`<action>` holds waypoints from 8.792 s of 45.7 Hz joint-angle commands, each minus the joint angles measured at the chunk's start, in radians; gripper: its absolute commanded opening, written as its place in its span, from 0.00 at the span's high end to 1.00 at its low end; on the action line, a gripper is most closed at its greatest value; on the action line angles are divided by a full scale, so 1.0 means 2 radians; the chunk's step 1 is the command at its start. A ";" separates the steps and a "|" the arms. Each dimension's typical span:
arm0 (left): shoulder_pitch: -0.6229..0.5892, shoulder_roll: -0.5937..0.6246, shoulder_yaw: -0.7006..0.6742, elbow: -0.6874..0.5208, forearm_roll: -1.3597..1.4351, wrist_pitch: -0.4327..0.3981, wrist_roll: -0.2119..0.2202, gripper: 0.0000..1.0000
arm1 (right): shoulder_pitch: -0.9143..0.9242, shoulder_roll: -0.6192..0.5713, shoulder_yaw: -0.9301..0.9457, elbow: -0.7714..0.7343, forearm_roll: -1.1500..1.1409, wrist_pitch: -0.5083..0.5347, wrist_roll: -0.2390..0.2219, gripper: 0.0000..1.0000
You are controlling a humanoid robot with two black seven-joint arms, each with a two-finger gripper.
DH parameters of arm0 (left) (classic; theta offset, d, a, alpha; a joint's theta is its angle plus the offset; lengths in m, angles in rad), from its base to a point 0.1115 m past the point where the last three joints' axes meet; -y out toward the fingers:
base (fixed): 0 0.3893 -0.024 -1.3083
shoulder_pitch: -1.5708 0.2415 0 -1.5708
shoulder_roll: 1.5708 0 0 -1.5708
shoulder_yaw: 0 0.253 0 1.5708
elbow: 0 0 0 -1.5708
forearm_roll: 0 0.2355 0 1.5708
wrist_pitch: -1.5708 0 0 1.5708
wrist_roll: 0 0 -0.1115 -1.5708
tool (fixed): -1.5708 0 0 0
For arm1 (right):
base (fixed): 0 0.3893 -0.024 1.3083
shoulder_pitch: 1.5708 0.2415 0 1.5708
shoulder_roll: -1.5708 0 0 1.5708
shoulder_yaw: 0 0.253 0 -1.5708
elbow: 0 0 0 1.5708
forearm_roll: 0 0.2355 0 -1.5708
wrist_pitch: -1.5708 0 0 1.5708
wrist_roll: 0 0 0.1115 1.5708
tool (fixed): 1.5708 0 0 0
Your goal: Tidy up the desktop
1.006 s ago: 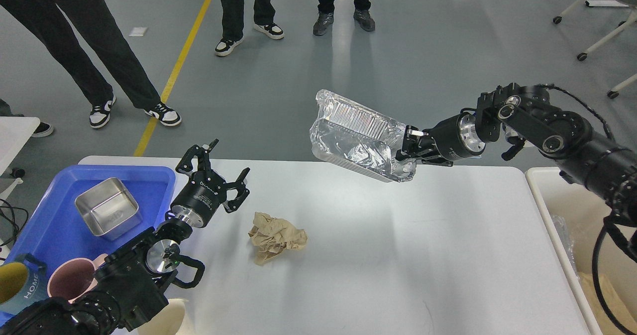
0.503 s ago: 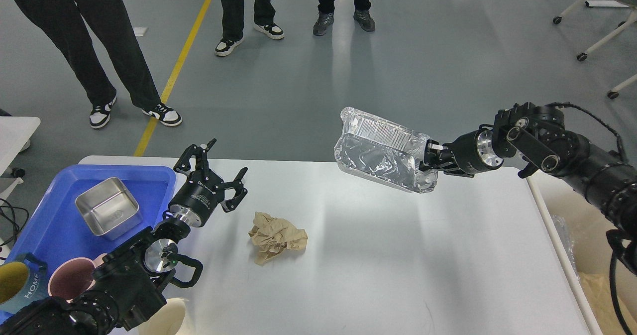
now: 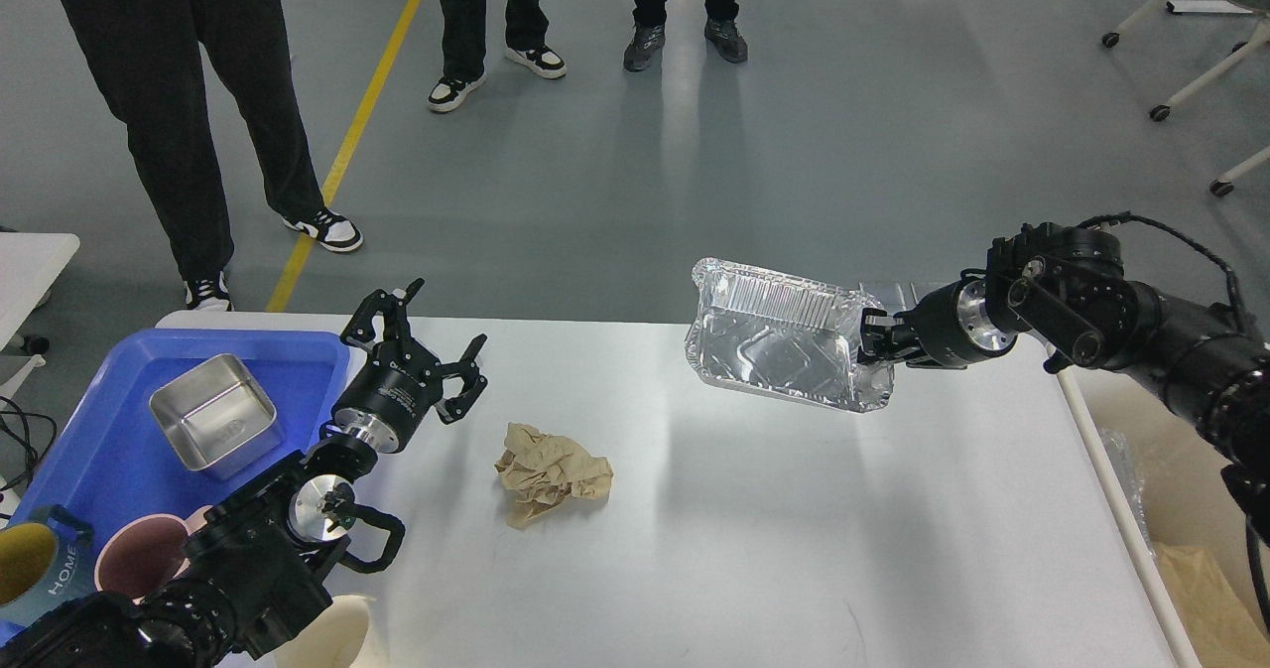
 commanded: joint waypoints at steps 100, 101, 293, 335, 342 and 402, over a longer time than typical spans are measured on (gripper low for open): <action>-0.051 0.633 0.144 -0.699 0.394 -0.186 0.347 0.07 | 0.034 0.020 0.002 0.013 0.001 0.001 -0.001 1.00; -0.051 0.621 0.145 -0.699 0.395 -0.186 0.351 0.08 | 0.034 0.020 0.002 0.014 0.001 0.001 -0.001 1.00; 0.149 0.287 0.067 -0.554 0.554 -0.186 0.387 0.07 | 0.034 0.030 0.007 0.026 0.003 -0.010 -0.001 1.00; 0.138 0.234 0.072 -0.528 0.579 -0.186 0.386 0.25 | 0.031 0.031 0.006 0.026 0.003 -0.010 0.000 1.00; 0.119 0.244 0.065 -0.533 0.573 -0.186 0.387 0.20 | 0.032 0.031 0.007 0.028 0.003 -0.009 -0.001 1.00; 0.291 0.542 -0.353 -0.412 0.164 -0.186 0.223 0.19 | 0.031 0.061 0.007 0.031 0.003 -0.010 -0.006 1.00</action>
